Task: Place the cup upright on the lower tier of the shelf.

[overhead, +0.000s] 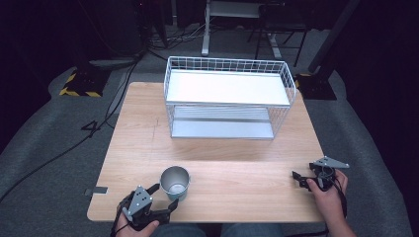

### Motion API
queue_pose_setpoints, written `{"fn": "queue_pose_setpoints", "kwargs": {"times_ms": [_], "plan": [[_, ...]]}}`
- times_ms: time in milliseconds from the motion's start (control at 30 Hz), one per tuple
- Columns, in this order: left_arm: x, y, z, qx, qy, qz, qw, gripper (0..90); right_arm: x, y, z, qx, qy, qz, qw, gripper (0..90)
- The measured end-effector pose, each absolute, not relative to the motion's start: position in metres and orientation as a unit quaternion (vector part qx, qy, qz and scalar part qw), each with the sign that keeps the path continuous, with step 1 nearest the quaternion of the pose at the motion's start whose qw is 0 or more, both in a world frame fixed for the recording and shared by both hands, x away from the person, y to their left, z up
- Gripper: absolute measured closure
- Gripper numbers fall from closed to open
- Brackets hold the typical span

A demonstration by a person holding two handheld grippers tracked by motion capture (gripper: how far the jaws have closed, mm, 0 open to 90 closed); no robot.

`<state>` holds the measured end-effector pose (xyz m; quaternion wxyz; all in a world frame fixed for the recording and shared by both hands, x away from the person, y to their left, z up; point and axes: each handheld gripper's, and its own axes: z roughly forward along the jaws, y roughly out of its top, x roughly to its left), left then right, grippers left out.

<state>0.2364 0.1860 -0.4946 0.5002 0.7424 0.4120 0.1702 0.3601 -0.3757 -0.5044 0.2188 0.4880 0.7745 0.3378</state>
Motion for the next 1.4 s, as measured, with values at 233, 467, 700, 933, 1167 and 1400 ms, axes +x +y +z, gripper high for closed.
{"fn": "queue_pose_setpoints", "kwargs": {"times_ms": [233, 467, 700, 933, 1167, 1400], "plan": [[0.245, 0.178, -0.501, 0.731, 0.428, 0.158, 0.508, 15.3, 0.36, -0.376, -0.504, 0.488, 0.774, 0.338, 0.219, 15.1], [0.253, 0.167, -0.505, 0.738, 0.427, 0.161, 0.497, 15.4, 0.36, -0.376, -0.504, 0.488, 0.775, 0.338, 0.219, 15.1], [0.258, 0.158, -0.507, 0.744, 0.427, 0.174, 0.484, 15.2, 0.36, -0.376, -0.504, 0.488, 0.775, 0.338, 0.219, 15.1], [0.261, 0.154, -0.509, 0.748, 0.424, 0.183, 0.476, 15.4, 0.36, -0.376, -0.505, 0.488, 0.774, 0.338, 0.219, 15.1], [0.261, 0.153, -0.512, 0.754, 0.424, 0.195, 0.463, 21.1, 0.36, -0.376, -0.504, 0.488, 0.774, 0.338, 0.22, 15.1], [0.26, 0.154, -0.512, 0.754, 0.421, 0.198, 0.463, 22.4, 0.36, -0.376, -0.504, 0.488, 0.774, 0.338, 0.22, 15.1]]}}
